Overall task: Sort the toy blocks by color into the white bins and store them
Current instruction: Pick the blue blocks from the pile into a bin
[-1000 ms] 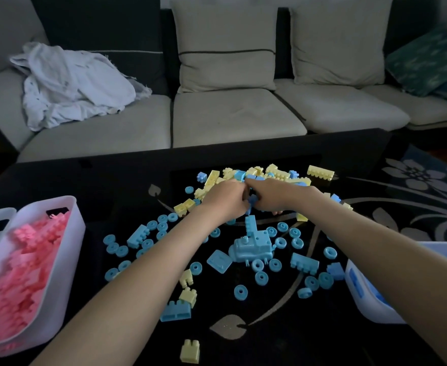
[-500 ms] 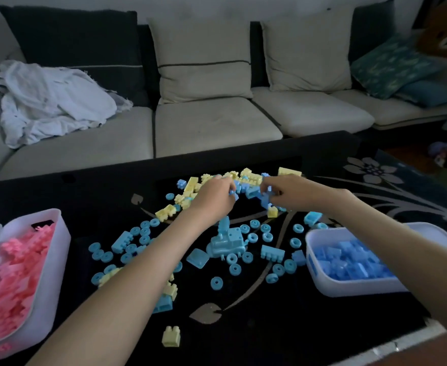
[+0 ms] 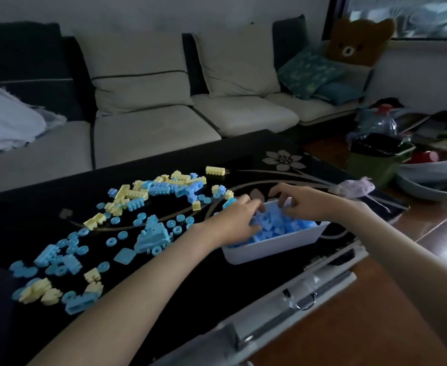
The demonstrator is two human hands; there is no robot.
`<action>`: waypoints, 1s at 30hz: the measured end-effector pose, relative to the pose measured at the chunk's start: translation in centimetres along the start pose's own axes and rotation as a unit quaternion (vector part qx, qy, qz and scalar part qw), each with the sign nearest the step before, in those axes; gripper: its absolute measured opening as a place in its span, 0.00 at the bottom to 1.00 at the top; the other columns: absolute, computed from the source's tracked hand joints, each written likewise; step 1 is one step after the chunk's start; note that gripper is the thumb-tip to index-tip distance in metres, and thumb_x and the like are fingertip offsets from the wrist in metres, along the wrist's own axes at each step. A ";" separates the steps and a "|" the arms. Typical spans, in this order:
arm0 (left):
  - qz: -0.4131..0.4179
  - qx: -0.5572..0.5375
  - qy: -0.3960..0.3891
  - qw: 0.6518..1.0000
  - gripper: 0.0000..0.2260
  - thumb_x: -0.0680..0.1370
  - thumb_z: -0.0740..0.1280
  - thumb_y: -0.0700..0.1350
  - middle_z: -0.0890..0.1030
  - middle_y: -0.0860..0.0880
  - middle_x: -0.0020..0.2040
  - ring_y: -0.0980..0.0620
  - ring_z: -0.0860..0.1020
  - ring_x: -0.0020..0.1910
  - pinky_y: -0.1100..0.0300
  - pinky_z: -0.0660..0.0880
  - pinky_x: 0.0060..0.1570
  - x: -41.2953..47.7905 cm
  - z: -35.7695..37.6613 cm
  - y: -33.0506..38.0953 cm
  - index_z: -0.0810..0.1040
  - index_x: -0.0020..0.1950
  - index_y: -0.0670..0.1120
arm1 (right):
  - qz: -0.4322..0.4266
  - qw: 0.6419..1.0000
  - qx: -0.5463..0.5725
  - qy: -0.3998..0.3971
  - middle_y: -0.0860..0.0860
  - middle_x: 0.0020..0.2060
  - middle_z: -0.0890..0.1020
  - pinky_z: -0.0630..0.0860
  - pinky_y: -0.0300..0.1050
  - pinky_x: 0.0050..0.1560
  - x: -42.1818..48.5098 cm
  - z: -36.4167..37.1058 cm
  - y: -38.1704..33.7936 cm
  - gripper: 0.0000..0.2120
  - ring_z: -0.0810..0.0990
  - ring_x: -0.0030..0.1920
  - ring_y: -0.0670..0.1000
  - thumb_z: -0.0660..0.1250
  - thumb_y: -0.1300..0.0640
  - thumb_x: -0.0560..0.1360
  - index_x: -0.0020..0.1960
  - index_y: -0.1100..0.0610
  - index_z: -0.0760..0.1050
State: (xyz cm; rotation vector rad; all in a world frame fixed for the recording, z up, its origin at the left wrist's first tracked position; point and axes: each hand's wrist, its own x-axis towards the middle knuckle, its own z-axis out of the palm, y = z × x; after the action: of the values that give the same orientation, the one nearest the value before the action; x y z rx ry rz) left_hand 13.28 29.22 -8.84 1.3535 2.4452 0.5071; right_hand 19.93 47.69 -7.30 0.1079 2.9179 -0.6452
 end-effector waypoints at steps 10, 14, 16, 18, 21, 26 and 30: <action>-0.071 0.034 0.200 0.977 0.10 0.81 0.58 0.48 0.76 0.52 0.50 0.53 0.75 0.49 0.59 0.72 0.45 -2.2 -2.6 -4.8 0.73 0.59 0.49 | -0.030 0.997 -0.010 0.063 0.50 0.61 0.76 0.70 0.39 0.50 2.4 -0.9 -2.1 0.23 0.75 0.52 0.47 0.63 0.51 0.78 0.71 0.49 0.63; -0.174 0.045 0.169 0.969 0.15 0.81 0.57 0.47 0.76 0.49 0.58 0.54 0.74 0.48 0.59 0.73 0.46 -4.3 -3.6 -10.0 0.67 0.68 0.48 | -0.059 0.998 -0.026 0.011 0.50 0.61 0.74 0.71 0.40 0.50 7.5 0.4 -5.5 0.23 0.74 0.54 0.48 0.63 0.54 0.78 0.71 0.50 0.63; -0.200 0.051 0.182 0.962 0.15 0.81 0.58 0.45 0.74 0.49 0.61 0.53 0.73 0.55 0.59 0.72 0.52 -5.4 -4.1 -12.4 0.68 0.68 0.48 | -0.075 0.996 -0.054 -0.006 0.50 0.62 0.74 0.71 0.42 0.53 10.6 1.3 -6.6 0.22 0.74 0.56 0.49 0.63 0.54 0.77 0.70 0.50 0.65; -0.217 0.063 0.195 0.954 0.15 0.81 0.58 0.44 0.72 0.49 0.64 0.52 0.71 0.62 0.58 0.70 0.57 -6.4 -4.5 -14.7 0.69 0.69 0.48 | -0.085 0.993 -0.078 -0.030 0.51 0.65 0.72 0.71 0.45 0.56 13.8 2.6 -7.6 0.22 0.73 0.58 0.50 0.62 0.55 0.77 0.70 0.50 0.64; -0.244 0.079 0.190 0.948 0.16 0.81 0.57 0.43 0.68 0.49 0.67 0.50 0.66 0.67 0.57 0.68 0.60 -7.4 -5.2 -18.1 0.68 0.70 0.49 | -0.090 0.987 -0.124 -0.057 0.53 0.68 0.67 0.69 0.52 0.62 17.7 4.1 -9.0 0.24 0.70 0.64 0.56 0.58 0.61 0.78 0.72 0.51 0.60; -0.267 0.084 0.212 0.936 0.18 0.81 0.55 0.42 0.68 0.47 0.66 0.48 0.64 0.66 0.54 0.68 0.62 -7.1 -6.3 -22.8 0.68 0.70 0.50 | -0.094 0.978 -0.168 -0.077 0.55 0.65 0.65 0.70 0.53 0.59 21.8 6.0 -9.4 0.20 0.71 0.61 0.59 0.57 0.64 0.78 0.69 0.52 0.62; -0.270 0.070 0.208 0.938 0.19 0.80 0.55 0.41 0.68 0.47 0.66 0.47 0.64 0.66 0.53 0.68 0.61 -6.1 -6.7 -24.9 0.66 0.71 0.53 | -0.096 0.978 -0.177 -0.061 0.53 0.56 0.66 0.73 0.53 0.52 23.3 6.7 -9.3 0.12 0.75 0.50 0.58 0.59 0.63 0.78 0.59 0.52 0.65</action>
State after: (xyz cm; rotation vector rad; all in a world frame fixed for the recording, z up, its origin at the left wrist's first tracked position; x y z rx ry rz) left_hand -5.09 10.64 -13.28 0.5928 3.0866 0.5215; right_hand -3.12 37.32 -13.23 -0.2469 2.8890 -0.1399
